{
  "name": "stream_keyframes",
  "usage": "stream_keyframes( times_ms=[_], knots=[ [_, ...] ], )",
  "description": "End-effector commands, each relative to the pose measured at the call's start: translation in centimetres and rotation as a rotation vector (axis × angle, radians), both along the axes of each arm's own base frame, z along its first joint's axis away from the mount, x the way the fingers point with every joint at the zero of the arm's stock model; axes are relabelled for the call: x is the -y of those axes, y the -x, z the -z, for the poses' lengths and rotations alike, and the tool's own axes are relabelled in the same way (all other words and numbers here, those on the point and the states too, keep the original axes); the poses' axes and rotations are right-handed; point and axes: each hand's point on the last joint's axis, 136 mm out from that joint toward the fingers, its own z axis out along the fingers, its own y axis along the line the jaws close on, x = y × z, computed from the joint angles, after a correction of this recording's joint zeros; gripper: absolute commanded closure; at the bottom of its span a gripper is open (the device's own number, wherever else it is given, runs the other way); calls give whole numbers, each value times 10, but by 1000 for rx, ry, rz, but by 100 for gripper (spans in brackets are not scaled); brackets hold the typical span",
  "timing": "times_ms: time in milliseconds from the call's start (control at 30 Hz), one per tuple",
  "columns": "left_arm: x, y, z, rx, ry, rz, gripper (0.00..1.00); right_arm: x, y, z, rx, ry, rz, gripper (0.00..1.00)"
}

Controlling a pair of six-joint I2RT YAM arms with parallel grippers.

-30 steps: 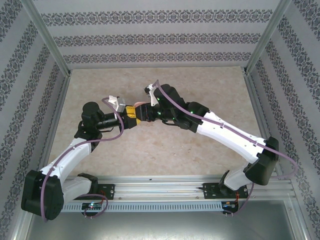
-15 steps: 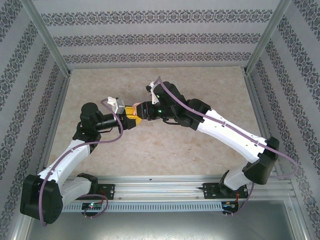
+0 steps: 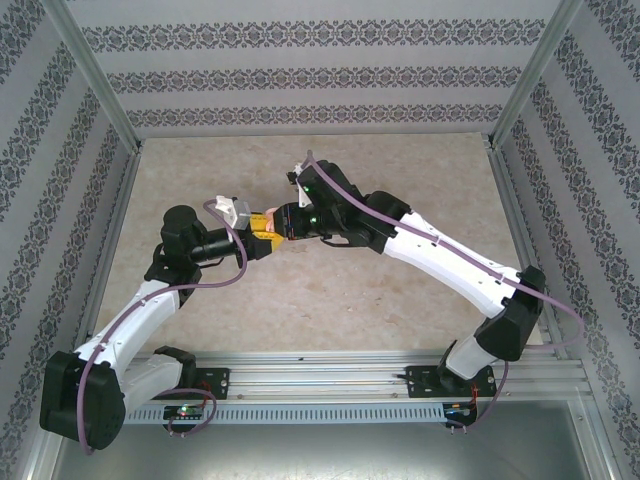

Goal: Insert the wireless bluetooth earbuds into the charging case

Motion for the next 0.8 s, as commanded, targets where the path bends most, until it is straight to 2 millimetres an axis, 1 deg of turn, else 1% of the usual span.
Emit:
stream_keyframes(
  times_ms=[0,133,233,300,400,533,767],
  knots=[
    [5,12,-11,64,-1,55,67,-5,-4,-5,7,-5,-12,77],
    [5,12,-10,61,-2,55,67,-7,-3,-7,20,11,-26,76],
    [5,12,-9,59,-4,54,67,-3,-3,-8,37,36,-18,73],
    [5,12,-8,58,-6,55,67,1,-4,-12,50,46,-4,70],
    [5,12,-7,57,-11,56,67,5,-4,-19,63,37,8,69],
    [4,11,-6,57,-19,53,67,2,-1,-26,57,15,9,67],
    [4,10,-4,55,-26,50,67,-6,3,-19,3,17,7,66]
  ],
)
